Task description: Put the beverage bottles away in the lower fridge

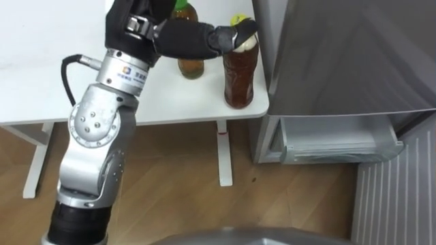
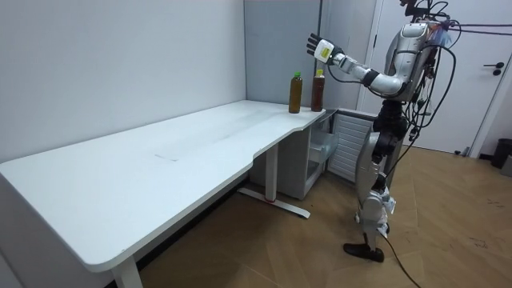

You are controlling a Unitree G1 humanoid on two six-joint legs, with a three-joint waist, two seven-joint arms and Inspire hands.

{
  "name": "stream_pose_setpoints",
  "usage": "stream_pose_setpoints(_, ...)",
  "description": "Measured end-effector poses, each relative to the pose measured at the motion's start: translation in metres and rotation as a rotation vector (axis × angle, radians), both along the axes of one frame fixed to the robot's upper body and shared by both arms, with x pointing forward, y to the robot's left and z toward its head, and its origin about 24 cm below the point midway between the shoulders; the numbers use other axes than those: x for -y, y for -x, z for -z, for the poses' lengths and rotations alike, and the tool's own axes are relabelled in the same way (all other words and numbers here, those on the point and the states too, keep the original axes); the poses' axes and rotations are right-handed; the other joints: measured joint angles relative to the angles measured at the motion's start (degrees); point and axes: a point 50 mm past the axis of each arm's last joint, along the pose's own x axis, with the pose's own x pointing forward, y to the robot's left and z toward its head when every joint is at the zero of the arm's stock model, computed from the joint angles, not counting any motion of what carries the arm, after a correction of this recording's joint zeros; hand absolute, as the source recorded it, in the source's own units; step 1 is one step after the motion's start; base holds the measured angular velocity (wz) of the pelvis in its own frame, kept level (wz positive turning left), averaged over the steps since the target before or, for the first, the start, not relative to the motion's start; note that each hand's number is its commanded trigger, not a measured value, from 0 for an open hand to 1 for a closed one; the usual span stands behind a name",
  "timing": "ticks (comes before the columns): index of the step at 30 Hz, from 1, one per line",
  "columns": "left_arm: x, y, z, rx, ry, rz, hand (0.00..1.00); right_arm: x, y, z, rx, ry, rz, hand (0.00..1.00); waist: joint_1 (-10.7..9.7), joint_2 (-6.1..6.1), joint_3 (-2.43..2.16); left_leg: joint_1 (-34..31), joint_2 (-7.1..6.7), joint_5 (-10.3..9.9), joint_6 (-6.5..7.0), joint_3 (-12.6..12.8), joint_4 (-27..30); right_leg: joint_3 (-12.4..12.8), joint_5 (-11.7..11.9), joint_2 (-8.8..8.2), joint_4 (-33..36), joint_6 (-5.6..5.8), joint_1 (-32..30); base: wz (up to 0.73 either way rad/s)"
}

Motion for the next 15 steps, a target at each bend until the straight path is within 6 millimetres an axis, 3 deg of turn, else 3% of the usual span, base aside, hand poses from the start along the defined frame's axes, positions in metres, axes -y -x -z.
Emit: stream_pose_setpoints(15,0.004,-0.005,0.023,-0.196,0.049,0.126,0.00,-0.005,0.001,0.001,-0.048,-0.006,-0.013,0.00,0.2,-0.80,0.27,-0.1,-0.09,0.0,-0.01,0.2,-0.1,0.4,-0.1,0.07,-1.1,-0.03,-0.2,0.00)
